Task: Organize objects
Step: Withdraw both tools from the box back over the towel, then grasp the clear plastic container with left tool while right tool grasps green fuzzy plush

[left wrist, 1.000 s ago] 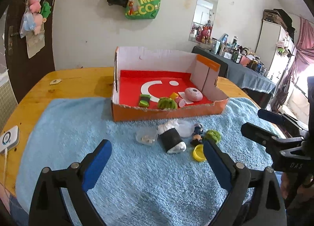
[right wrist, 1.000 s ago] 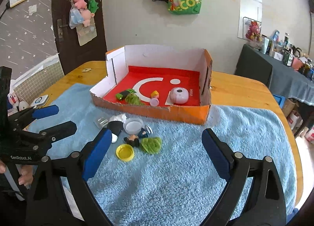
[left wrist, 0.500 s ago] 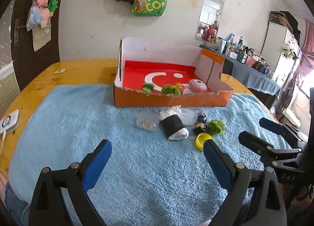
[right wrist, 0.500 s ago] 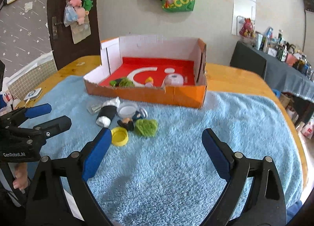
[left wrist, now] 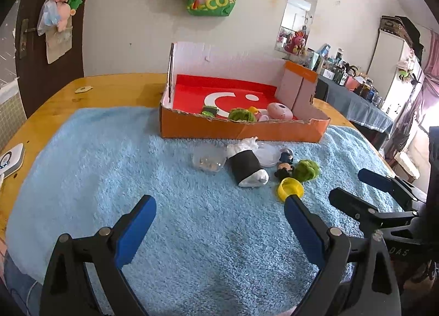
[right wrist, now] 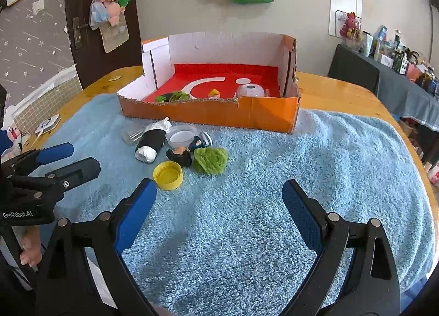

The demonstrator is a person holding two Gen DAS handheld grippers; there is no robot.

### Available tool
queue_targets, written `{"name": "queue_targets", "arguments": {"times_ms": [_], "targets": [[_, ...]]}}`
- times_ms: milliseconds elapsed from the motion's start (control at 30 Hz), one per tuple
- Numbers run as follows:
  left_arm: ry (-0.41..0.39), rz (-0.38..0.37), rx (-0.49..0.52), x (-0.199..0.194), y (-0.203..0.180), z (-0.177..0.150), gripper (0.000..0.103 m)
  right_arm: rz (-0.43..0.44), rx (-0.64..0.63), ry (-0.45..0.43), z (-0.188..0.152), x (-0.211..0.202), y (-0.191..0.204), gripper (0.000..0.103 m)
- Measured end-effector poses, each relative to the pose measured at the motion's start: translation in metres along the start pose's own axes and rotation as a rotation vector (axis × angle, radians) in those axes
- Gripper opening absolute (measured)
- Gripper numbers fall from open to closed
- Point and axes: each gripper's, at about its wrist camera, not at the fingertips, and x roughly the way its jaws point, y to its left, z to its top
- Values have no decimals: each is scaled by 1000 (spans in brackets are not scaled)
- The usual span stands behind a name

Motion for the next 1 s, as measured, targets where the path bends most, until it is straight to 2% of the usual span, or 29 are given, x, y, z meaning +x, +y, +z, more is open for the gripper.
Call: {"name": "queue_targets", "arguments": {"times_ms": [133,367,567,767,867,933,1000], "targets": [[35,-15,-9,10,4,3,96,-7,11,24,2,8,-4,94],[66,3,10,27,12,16,94,-2,30,78,10,25,-16,94],[133,23,27,50,21,27,86,-27,-9,107,19,39,-19,94],[164,23,54,66,24,37,81,-1,-36,140,27,51,-22,94],[190,-3,57,73,24,42,78,29,-43,154,30,55,-23,93],[193,-12,60,76,24,44,77,51,-43,164,32,58,-22,90],[200,-32,64,78,23,46,75,62,-45,171,33,61,-21,80]]}}
